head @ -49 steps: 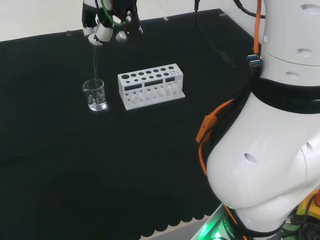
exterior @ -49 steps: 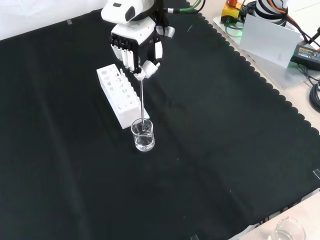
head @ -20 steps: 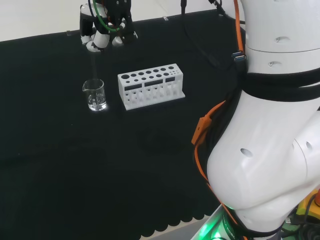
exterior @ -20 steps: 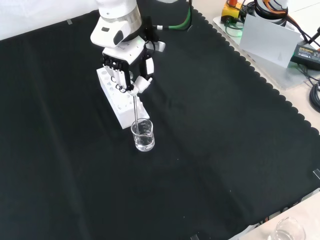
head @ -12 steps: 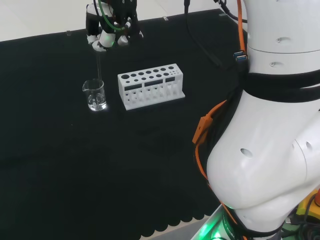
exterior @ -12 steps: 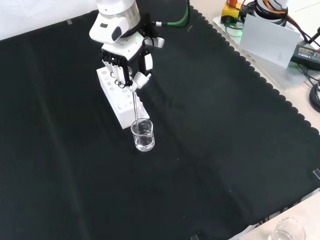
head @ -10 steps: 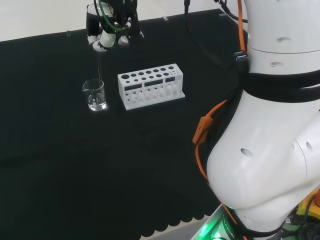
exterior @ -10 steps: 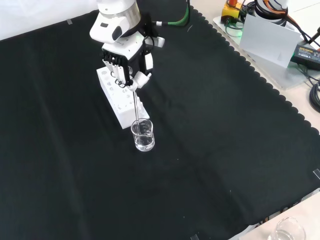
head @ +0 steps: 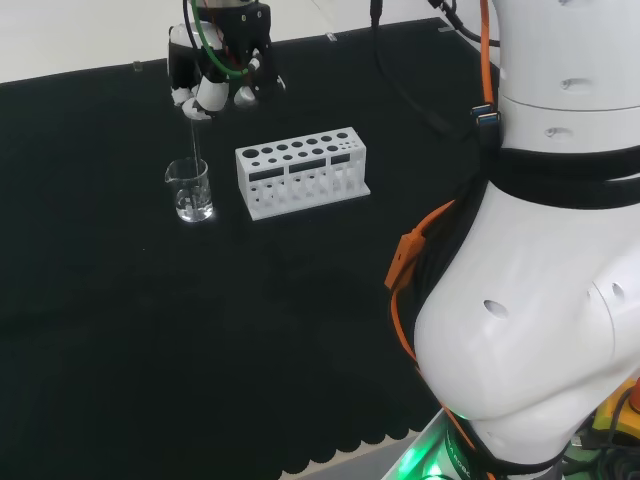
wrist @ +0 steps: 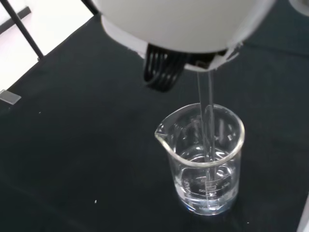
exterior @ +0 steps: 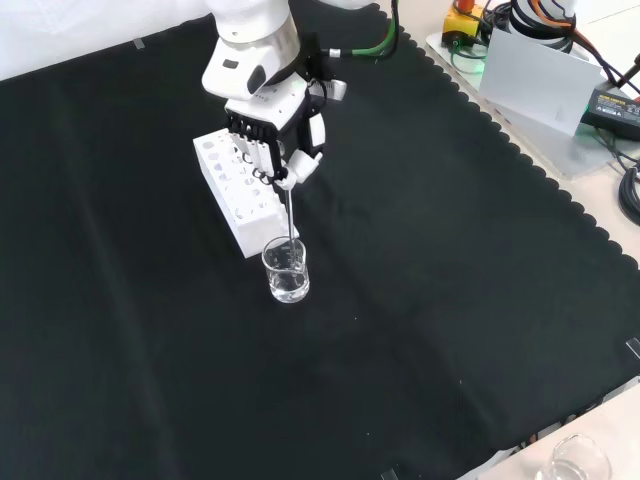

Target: Stir in the beaker to the left of the white test tube rack with the glass rod.

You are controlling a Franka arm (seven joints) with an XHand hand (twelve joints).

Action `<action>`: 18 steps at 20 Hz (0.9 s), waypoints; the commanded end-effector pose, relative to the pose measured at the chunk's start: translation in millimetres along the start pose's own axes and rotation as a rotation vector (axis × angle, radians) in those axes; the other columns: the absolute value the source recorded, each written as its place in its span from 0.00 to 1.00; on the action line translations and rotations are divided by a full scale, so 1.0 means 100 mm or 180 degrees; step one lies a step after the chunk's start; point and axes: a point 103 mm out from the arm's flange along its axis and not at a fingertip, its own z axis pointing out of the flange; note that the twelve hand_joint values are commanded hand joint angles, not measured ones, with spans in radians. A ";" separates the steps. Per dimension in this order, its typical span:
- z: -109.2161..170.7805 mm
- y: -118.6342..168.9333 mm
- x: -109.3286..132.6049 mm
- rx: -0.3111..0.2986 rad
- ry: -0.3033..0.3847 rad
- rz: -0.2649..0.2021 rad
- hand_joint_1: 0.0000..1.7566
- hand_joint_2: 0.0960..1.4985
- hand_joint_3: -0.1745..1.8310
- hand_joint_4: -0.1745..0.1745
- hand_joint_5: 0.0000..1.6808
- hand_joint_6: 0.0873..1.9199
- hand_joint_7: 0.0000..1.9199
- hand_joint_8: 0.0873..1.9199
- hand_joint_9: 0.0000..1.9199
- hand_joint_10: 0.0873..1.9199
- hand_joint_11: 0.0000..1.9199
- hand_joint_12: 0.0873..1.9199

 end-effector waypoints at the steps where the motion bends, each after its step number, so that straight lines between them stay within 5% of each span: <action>1: -0.13 0.30 0.13 -0.0098 0.0007 -0.0126 0.76 0.27 0.56 0.00 0.78 0.24 0.73 0.41 0.95 0.19 0.89 0.26; 10: -0.22 0.34 0.07 -0.0143 -0.0045 -0.0113 0.76 0.27 0.56 0.00 0.78 0.24 0.73 0.41 0.95 0.20 0.89 0.26; 18: -0.34 0.08 -0.13 -0.0135 -0.0076 -0.0025 0.76 0.27 0.56 0.00 0.78 0.24 0.73 0.41 0.95 0.20 0.89 0.26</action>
